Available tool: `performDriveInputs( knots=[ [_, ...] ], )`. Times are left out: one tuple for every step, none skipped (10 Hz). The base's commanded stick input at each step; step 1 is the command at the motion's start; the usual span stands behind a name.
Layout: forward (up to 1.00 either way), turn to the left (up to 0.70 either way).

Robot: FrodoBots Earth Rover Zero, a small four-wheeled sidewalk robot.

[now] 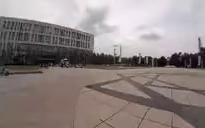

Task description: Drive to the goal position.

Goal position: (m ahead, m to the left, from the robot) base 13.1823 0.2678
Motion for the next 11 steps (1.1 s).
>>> performDriveInputs(
  knots=[
    [0.00, 0.60],
    [0.00, 0.60],
    [0.00, 0.60],
    [0.00, 0.60],
    [0.00, 0.60],
    [0.02, 0.55],
    [0.30, 0.00],
    [0.60, 0.00],
    [0.60, 0.00],
    [0.60, 0.00],
    [0.60, 0.00]
  ],
)
